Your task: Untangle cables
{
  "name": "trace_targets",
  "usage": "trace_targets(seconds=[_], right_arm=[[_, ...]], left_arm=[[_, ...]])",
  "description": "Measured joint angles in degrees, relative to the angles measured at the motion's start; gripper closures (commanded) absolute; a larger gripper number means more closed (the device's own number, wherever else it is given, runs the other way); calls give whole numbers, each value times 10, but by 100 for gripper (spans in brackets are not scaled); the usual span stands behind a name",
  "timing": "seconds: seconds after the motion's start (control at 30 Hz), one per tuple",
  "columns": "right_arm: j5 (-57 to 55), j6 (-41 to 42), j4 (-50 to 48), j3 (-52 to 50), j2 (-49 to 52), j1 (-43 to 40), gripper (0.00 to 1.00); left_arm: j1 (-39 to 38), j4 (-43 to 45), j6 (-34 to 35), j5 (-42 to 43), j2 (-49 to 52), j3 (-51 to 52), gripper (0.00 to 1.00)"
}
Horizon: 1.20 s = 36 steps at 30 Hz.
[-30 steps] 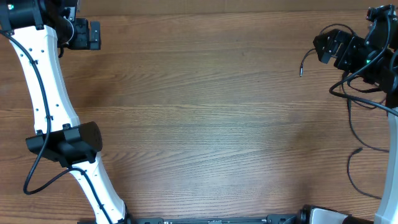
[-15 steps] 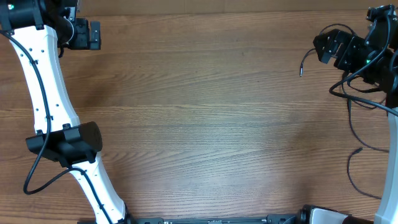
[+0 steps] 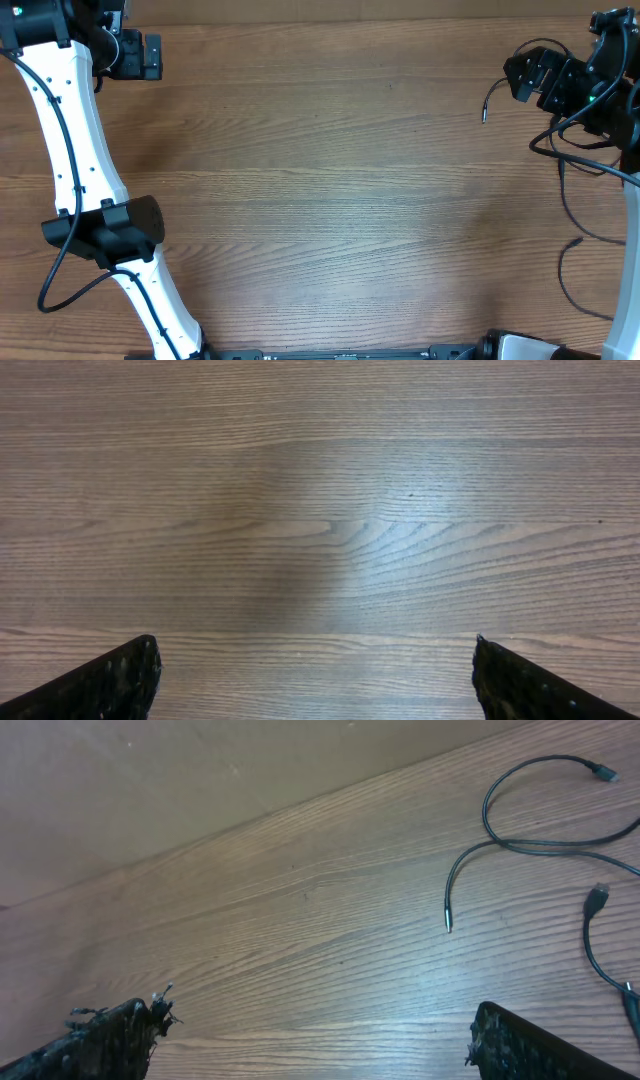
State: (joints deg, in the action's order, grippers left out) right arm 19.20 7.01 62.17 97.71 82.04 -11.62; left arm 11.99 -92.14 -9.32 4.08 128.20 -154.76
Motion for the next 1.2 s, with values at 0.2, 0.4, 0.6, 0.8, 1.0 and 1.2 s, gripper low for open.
trace_targets(seconds=[0.2,0.4,0.6,0.8,1.0,1.2], right_arm=[[0,0,0,0,0,0,0],[0,0,0,0,0,0,0],[0,0,0,0,0,0,0],[0,0,0,0,0,0,0],[0,0,0,0,0,0,0],[0,0,0,0,0,0,0]], left_arm=[[-9,0,0,0,0,0,0],[-26,3,0,0,-5,23,0],[-30,15,0,0,-76,188,0],[-31,14,0,0,-207,303,0],[-71,14,0,0,-352,323,0],[-158,13,0,0,-429,329,1]])
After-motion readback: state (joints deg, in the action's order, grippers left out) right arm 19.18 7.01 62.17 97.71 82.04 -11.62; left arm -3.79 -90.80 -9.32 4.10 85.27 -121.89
